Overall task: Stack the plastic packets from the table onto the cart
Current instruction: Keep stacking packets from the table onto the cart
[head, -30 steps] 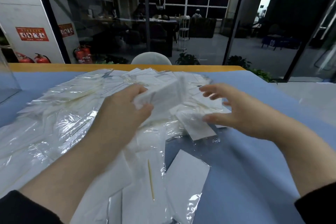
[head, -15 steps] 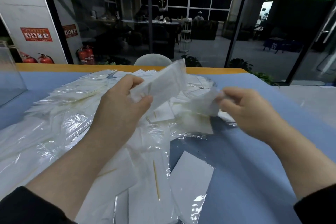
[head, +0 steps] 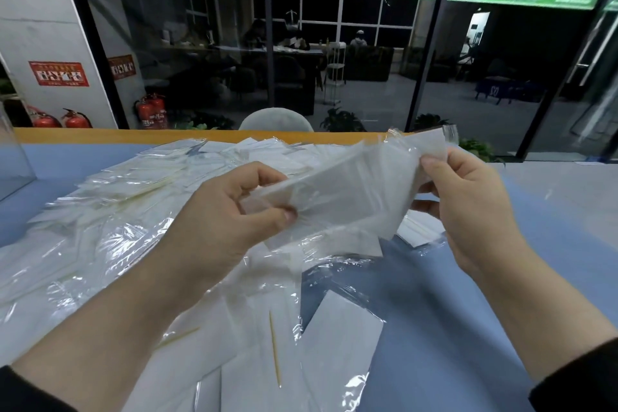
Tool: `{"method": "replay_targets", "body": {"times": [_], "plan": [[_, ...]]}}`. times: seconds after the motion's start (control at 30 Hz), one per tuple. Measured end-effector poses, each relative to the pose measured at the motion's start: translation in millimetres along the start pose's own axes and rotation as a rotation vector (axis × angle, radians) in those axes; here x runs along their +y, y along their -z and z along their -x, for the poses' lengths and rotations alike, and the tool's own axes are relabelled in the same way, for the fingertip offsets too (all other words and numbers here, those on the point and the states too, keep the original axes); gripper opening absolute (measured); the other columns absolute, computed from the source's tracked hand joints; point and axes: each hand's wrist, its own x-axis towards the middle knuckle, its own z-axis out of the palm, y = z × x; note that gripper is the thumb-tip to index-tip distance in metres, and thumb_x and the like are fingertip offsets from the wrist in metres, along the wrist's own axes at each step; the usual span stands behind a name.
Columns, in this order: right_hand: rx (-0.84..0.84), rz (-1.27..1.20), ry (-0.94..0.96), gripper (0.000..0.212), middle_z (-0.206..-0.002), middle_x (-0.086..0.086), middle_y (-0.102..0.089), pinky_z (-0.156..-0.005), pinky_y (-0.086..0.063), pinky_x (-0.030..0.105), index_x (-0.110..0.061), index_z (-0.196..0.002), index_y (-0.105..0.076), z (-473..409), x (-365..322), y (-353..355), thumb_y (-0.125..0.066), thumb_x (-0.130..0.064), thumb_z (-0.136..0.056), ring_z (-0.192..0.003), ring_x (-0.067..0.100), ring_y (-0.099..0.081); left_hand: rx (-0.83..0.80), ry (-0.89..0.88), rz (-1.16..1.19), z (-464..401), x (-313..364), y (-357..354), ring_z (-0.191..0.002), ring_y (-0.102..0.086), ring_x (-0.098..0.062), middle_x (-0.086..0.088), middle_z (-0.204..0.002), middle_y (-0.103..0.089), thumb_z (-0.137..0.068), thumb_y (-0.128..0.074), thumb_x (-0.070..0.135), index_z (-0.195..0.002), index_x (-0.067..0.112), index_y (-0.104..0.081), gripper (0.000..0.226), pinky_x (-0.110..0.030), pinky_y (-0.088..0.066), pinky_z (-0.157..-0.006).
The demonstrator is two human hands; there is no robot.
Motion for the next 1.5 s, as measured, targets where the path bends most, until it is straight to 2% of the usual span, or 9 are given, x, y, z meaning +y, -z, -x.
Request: {"method": "replay_targets", "body": {"times": [0.13, 0.33, 0.53, 0.67, 0.8, 0.87, 0.97, 1.17, 1.5], "plan": [[0.017, -0.097, -0.034, 0.027, -0.077, 0.0, -0.07, -0.062, -0.059, 0.031, -0.015, -0.09, -0.07, 0.7, -2.1, -0.4, -0.048, -0.012, -0.105, -0.07, 0.016, -0.066, -0.05, 0.012, 0.003, 1.9, 0.3, -4.8, -0.082, -0.064, -0.012, 0.004, -0.09, -0.072, -0.067, -0.078, 0.021, -0.088, 0.024, -0.073, 0.021, -0.033, -0.044, -0.078], [-0.342, -0.378, -0.245, 0.024, -0.102, 0.011, -0.07, -0.07, -0.059, 0.035, -0.007, -0.114, -0.069, 13.5, 3.0, -19.0, -0.047, -0.008, -0.104, -0.08, 0.022, -0.065, 0.063, 0.052, -0.074, 0.2, -6.3, -13.0, -0.129, -0.053, 0.004, 0.043, -0.139, -0.047, -0.073, -0.088, 0.023, -0.087, 0.029, -0.075, 0.021, -0.04, -0.042, -0.107], [-0.533, -0.321, -0.307, 0.034, -0.117, 0.017, -0.072, -0.084, -0.061, 0.042, -0.01, -0.111, -0.074, 20.0, 4.3, -19.8, -0.041, -0.006, -0.103, -0.099, 0.027, -0.069, 0.063, 0.146, -0.046, 2.0, -8.2, -13.3, -0.073, -0.066, -0.024, -0.013, -0.091, -0.072, -0.069, -0.082, 0.029, -0.095, 0.027, -0.072, 0.029, -0.058, -0.058, -0.076], [-0.493, -0.139, -0.074, 0.048, -0.116, 0.01, -0.068, -0.094, -0.053, 0.045, -0.03, -0.126, -0.063, 10.8, 5.2, -10.1, -0.073, -0.051, -0.085, -0.108, 0.03, -0.066, 0.119, 0.066, -0.234, 2.5, -7.5, -8.0, -0.061, -0.055, -0.001, 0.01, -0.092, -0.063, -0.079, -0.085, 0.024, -0.101, 0.046, -0.06, 0.04, -0.024, -0.051, -0.059], [-0.67, 0.325, 0.095, 0.063, -0.115, -0.027, -0.061, -0.09, -0.05, 0.023, -0.055, -0.133, -0.045, 17.0, 10.8, -12.6, -0.077, -0.049, -0.079, -0.109, 0.002, -0.061, 0.012, 0.06, -0.475, 2.4, -3.6, -10.0, -0.09, -0.05, -0.005, 0.017, -0.102, -0.054, -0.083, -0.079, 0.035, -0.129, 0.07, -0.034, 0.074, -0.023, -0.042, -0.078], [-0.708, 0.475, 0.13, 0.051, -0.111, -0.034, -0.056, -0.086, -0.046, 0.015, -0.055, -0.122, -0.049, 21.5, 15.1, -17.0, -0.077, -0.047, -0.08, -0.105, -0.005, -0.056, -0.032, 0.038, -0.642, 1.4, -5.5, -11.5, -0.101, -0.034, -0.002, 0.025, -0.104, -0.046, -0.083, -0.076, 0.043, -0.13, 0.063, -0.035, 0.065, -0.025, -0.029, -0.089], [-0.678, 0.478, 0.12, 0.043, -0.111, -0.024, -0.057, -0.086, -0.053, 0.028, -0.047, -0.114, -0.05, 22.9, 18.0, -20.7, -0.079, -0.037, -0.085, -0.097, 0.006, -0.059, -0.068, -0.014, -0.61, -0.5, -16.1, -11.9, -0.108, -0.044, -0.002, 0.023, -0.11, -0.046, -0.082, -0.077, 0.044, -0.114, 0.055, -0.049, 0.044, -0.023, -0.036, -0.089], [-0.651, 0.607, 0.234, 0.092, -0.12, -0.046, -0.032, -0.088, -0.043, 0.006, -0.072, -0.135, -0.021, 23.3, 10.4, -22.3, -0.083, -0.031, -0.081, -0.113, -0.012, -0.045, -0.025, -0.048, -0.51, 1.5, -21.0, -11.8, -0.104, -0.05, 0.012, 0.027, -0.109, -0.053, -0.08, -0.079, 0.046, -0.108, 0.054, -0.058, 0.036, -0.003, -0.038, -0.079], [-0.701, 0.937, 0.284, 0.041, -0.118, -0.031, -0.045, -0.079, -0.034, 0.002, -0.048, -0.123, -0.053, 25.0, 3.7, -18.5, -0.071, -0.051, -0.086, -0.104, -0.008, -0.044, -0.076, 0.014, -0.485, 3.2, -18.8, -15.3, -0.089, -0.053, 0.007, 0.025, -0.104, -0.055, -0.081, -0.081, 0.037, -0.11, 0.056, -0.055, 0.043, -0.007, -0.042, -0.068]]}}
